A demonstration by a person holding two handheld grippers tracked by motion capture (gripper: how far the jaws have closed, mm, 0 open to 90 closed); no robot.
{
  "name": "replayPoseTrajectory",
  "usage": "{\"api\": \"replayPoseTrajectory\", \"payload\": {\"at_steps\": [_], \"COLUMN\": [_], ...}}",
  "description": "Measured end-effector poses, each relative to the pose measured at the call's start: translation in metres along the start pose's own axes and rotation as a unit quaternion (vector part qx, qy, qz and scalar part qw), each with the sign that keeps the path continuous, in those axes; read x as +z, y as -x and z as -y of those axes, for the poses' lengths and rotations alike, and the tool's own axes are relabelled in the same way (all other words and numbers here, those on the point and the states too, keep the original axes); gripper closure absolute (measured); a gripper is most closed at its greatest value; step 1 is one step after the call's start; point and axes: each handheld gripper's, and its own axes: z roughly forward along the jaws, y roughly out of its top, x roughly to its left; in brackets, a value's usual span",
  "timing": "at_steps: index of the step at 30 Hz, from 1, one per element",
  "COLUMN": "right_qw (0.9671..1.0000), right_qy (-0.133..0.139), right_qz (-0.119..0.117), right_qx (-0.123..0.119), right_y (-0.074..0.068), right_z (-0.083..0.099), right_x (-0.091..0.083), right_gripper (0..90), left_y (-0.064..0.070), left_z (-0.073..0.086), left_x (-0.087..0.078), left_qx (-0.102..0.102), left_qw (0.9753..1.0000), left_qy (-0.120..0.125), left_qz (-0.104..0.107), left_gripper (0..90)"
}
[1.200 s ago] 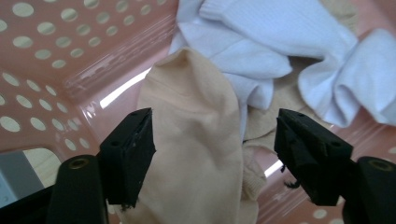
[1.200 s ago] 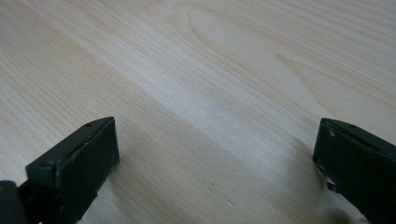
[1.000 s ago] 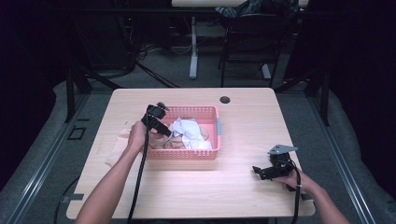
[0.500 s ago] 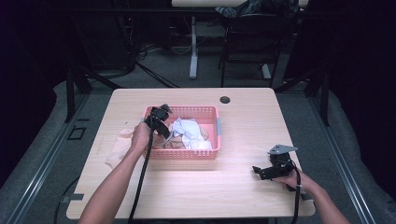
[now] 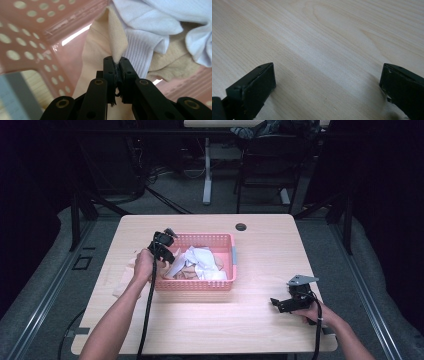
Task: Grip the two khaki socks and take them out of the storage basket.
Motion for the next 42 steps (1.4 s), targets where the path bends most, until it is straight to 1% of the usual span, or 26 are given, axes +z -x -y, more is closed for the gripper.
{"api": "replayPoseTrajectory", "payload": {"at_steps": [4, 7, 9, 13, 18, 22, 26, 33, 42], "right_qw": [1.0000, 1.0000, 1.0000, 1.0000, 1.0000, 1.0000, 1.0000, 1.0000, 1.0000], "right_qy": [0.000, 0.000, 0.000, 0.000, 0.000, 0.000, 0.000, 0.000, 0.000], "right_qz": [0.000, 0.000, 0.000, 0.000, 0.000, 0.000, 0.000, 0.000, 0.000], "right_qx": [0.000, 0.000, 0.000, 0.000, 0.000, 0.000, 0.000, 0.000, 0.000], "right_y": [0.000, 0.000, 0.000, 0.000, 0.000, 0.000, 0.000, 0.000, 0.000], "right_z": [0.000, 0.000, 0.000, 0.000, 0.000, 0.000, 0.000, 0.000, 0.000], "right_x": [0.000, 0.000, 0.000, 0.000, 0.000, 0.000, 0.000, 0.000, 0.000], "right_gripper": [0.0, 0.0, 0.0, 0.0, 0.0, 0.0, 0.0, 0.0, 0.0], "left_y": [-0.005, -0.006, -0.007, -0.007, -0.009, -0.009, -0.010, -0.011, -0.014], "left_z": [0.003, 0.005, 0.005, 0.005, 0.003, 0.002, 0.000, -0.004, -0.007], "left_x": [-0.016, -0.027, -0.034, -0.050, -0.073, -0.090, -0.106, -0.129, -0.153], "left_qx": [-0.006, 0.000, 0.000, 0.005, 0.008, 0.010, 0.014, 0.016, 0.017], "left_qw": [0.9998, 0.9995, 0.9992, 0.9985, 0.9973, 0.9958, 0.9947, 0.9929, 0.9905], "left_qy": [0.019, 0.033, 0.040, 0.055, 0.073, 0.091, 0.102, 0.118, 0.136], "left_qz": [0.005, 0.001, 0.005, 0.007, 0.008, 0.009, 0.006, 0.000, -0.005], "left_gripper": [85.6, 85.6, 85.7, 85.7, 85.7, 85.8, 85.8, 85.8, 85.8]}}
